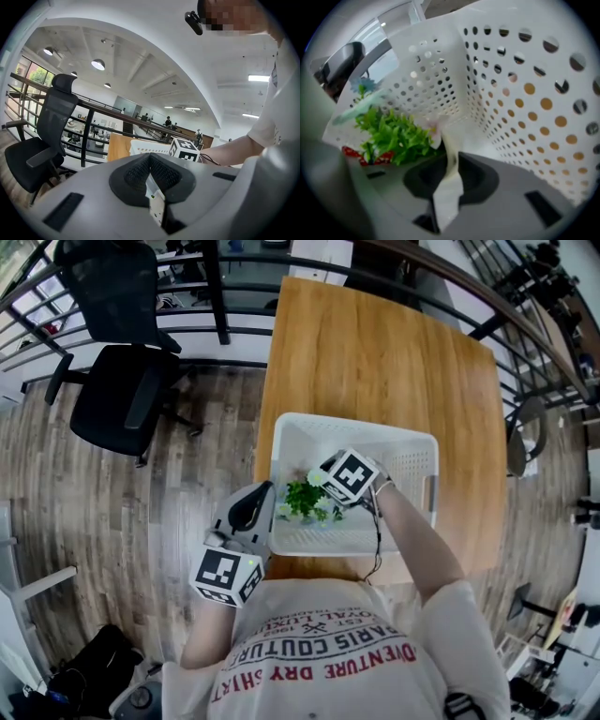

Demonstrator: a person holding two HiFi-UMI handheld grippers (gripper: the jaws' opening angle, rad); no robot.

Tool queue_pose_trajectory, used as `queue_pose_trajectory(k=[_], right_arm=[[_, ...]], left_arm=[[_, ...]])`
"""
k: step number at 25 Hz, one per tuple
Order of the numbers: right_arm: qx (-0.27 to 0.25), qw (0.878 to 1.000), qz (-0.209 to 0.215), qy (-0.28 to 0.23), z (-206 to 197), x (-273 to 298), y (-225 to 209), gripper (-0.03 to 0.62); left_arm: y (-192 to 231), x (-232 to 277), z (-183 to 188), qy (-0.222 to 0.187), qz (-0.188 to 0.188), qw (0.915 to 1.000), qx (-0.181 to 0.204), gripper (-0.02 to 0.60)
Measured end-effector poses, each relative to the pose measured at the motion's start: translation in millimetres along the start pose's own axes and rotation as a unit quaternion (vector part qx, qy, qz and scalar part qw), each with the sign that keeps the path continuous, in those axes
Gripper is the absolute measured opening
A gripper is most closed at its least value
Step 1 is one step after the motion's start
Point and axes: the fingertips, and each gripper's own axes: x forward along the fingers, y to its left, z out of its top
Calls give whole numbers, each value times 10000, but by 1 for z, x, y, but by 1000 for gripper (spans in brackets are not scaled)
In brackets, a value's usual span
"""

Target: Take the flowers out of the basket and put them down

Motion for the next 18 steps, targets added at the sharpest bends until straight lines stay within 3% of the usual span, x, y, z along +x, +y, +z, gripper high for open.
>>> queue_pose_trajectory(k=[8, 18], right_arm=[[433, 9986, 289, -123, -1, 2, -1, 91], [293, 9990, 239, -227, -1, 0, -1, 78]], left_arm=[[9, 0, 2, -10, 76, 10000, -35, 26], [8, -5, 10, 4, 236, 9996, 171, 26]])
